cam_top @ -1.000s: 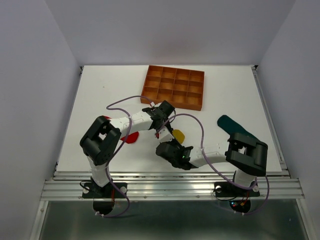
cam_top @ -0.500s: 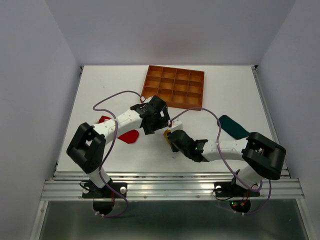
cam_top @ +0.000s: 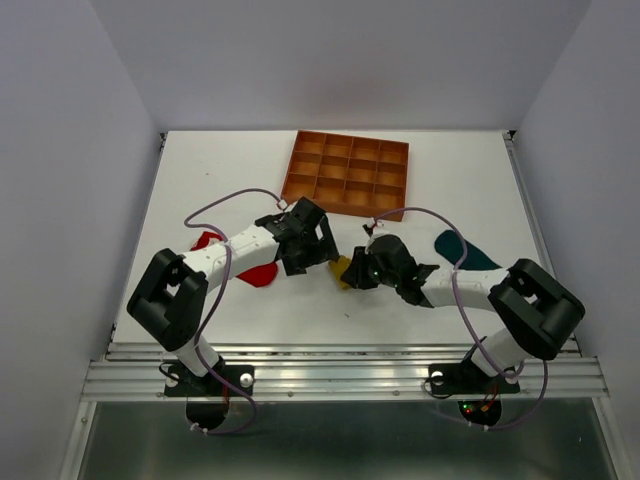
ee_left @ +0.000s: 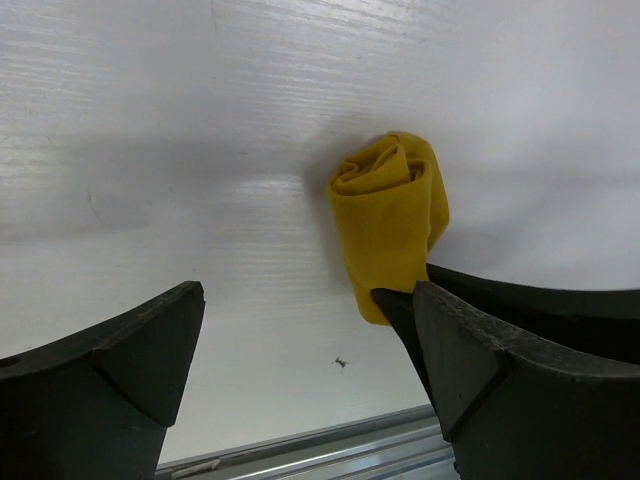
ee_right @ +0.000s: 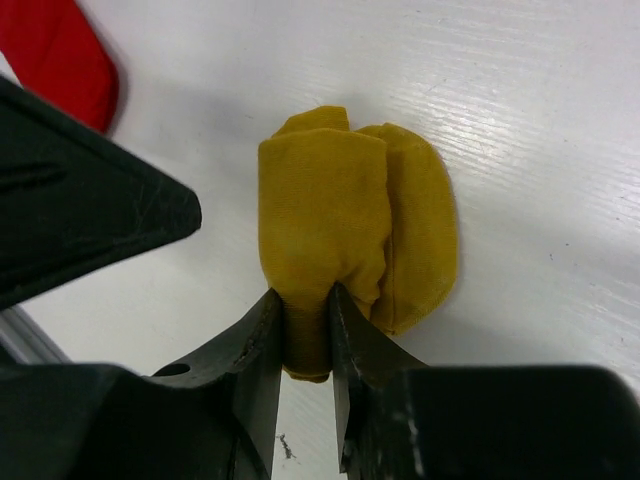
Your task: Roll the socks
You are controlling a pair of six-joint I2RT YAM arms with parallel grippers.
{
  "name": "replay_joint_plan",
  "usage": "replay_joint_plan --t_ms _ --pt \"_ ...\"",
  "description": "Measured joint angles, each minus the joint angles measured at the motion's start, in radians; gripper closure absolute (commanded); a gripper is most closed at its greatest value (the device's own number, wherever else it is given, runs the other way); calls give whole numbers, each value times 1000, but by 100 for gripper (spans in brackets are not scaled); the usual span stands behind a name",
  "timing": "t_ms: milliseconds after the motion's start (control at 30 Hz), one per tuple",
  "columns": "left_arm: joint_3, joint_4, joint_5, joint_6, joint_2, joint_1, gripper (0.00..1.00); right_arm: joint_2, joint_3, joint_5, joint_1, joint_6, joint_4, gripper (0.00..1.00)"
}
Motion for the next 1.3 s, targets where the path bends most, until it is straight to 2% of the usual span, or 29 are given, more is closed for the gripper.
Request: replay_joint_plan --t_ms 267,533,667,800,1100,1200,1300 --pt "-7 54 51 31 3 0 16 71 0 -245 -123 73 79 87" --pt "-2 89 85 60 79 0 29 146 27 -409 -195 96 113 85" --pt "13 90 89 69 116 0 31 191 49 -490 -225 106 123 85" --pt "29 91 90 76 131 0 32 223 68 -550 -248 114 126 85" --pt "47 105 99 87 166 2 40 257 82 -613 -274 122 132 83" --pt "51 108 101 87 172 4 47 272 88 -636 -284 125 135 82" --pt "51 121 104 86 174 7 61 276 88 -645 -289 125 138 81"
